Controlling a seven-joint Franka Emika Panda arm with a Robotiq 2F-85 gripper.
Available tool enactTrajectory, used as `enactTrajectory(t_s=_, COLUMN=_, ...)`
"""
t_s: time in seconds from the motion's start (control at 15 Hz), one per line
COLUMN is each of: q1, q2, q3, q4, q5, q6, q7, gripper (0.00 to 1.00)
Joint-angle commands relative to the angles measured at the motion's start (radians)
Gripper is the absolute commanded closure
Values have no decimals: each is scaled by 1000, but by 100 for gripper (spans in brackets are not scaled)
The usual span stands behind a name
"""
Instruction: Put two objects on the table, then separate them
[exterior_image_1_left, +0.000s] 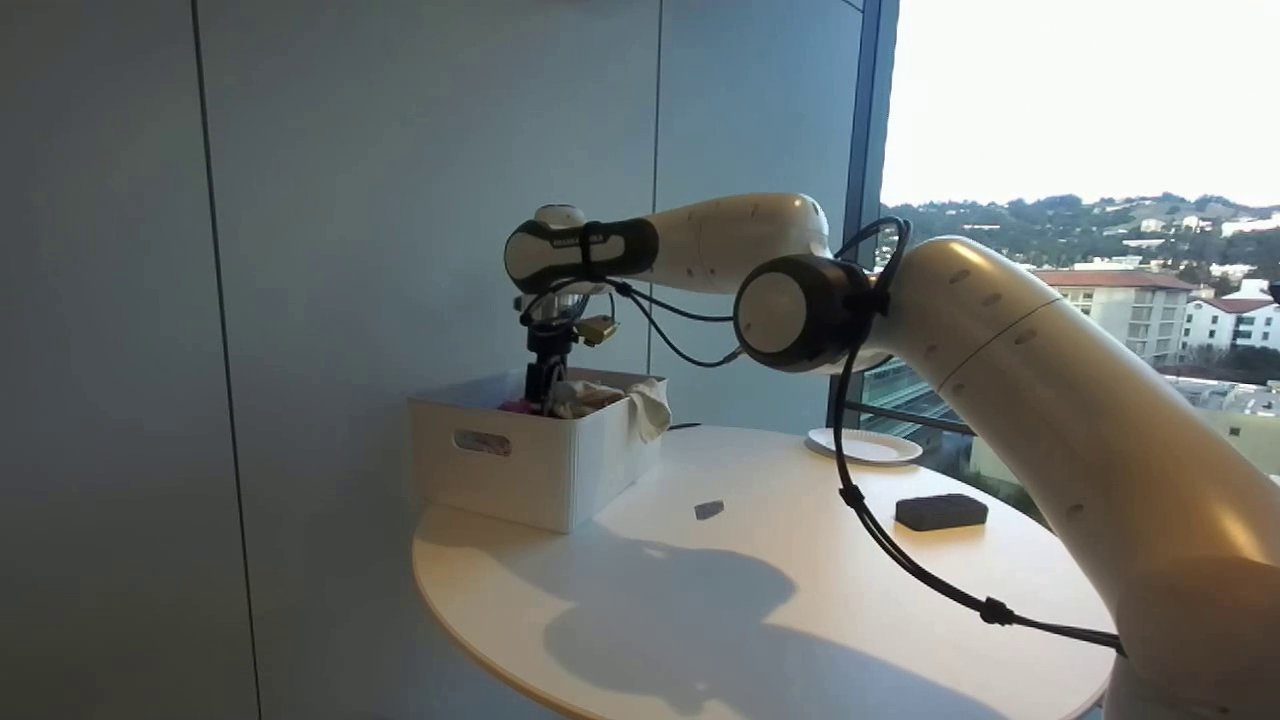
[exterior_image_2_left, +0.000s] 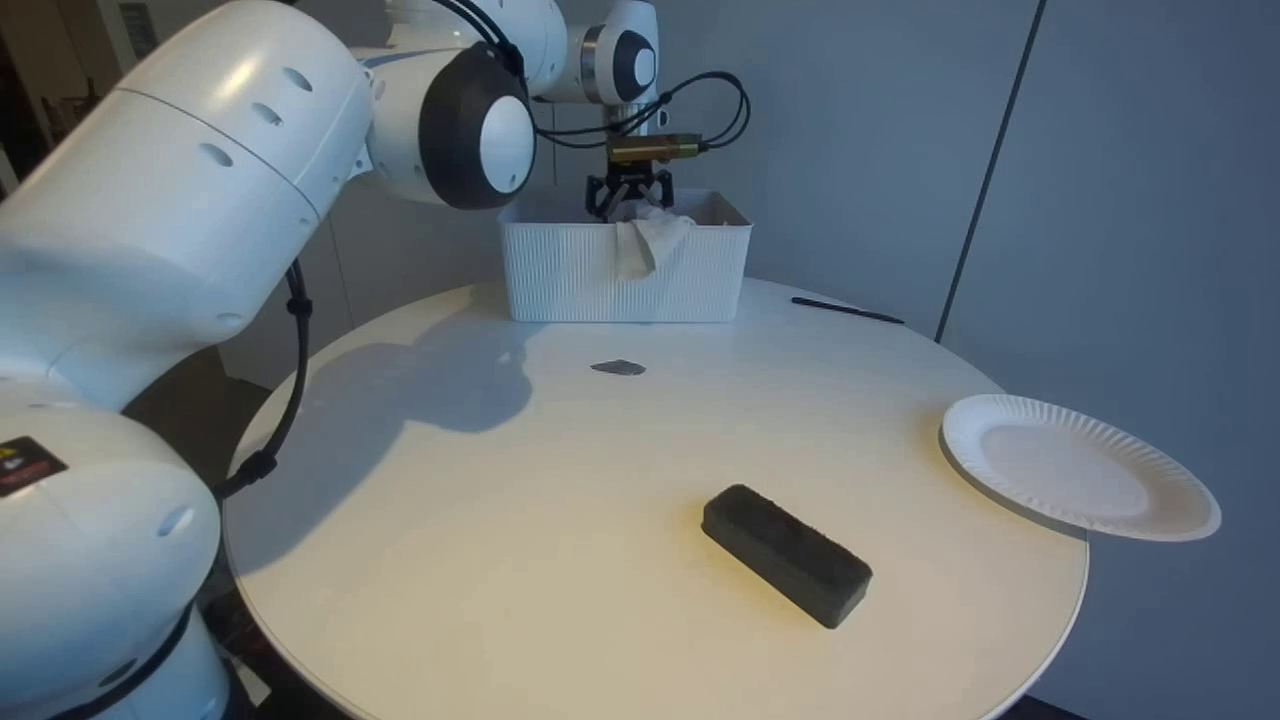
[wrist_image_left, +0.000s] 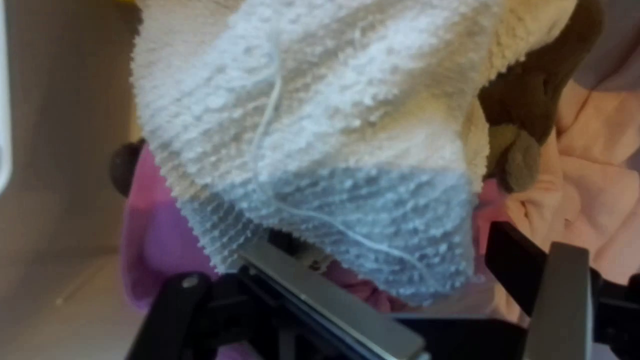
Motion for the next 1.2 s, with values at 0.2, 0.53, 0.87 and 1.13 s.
enactTrajectory(t_s=0.2, q1=27, q2=78, q3=63, q4=177, q5=18, q6=-75, q7=-112, gripper=32)
enactTrajectory(t_s=0.53, q1=46, q2=117, q3=14, q4=205, q5=-102, q6=24, q7=-246, gripper=1)
enactTrajectory(t_s=0.87, q1=40, q2=152, q3=4, q4=220, q5=-152, q6=103, q7=-296, gripper=0)
enactTrajectory(t_s=1.13, q1=33, q2=160, q3=-26, q4=208, q5=-206, q6=123, q7=-364, gripper=0)
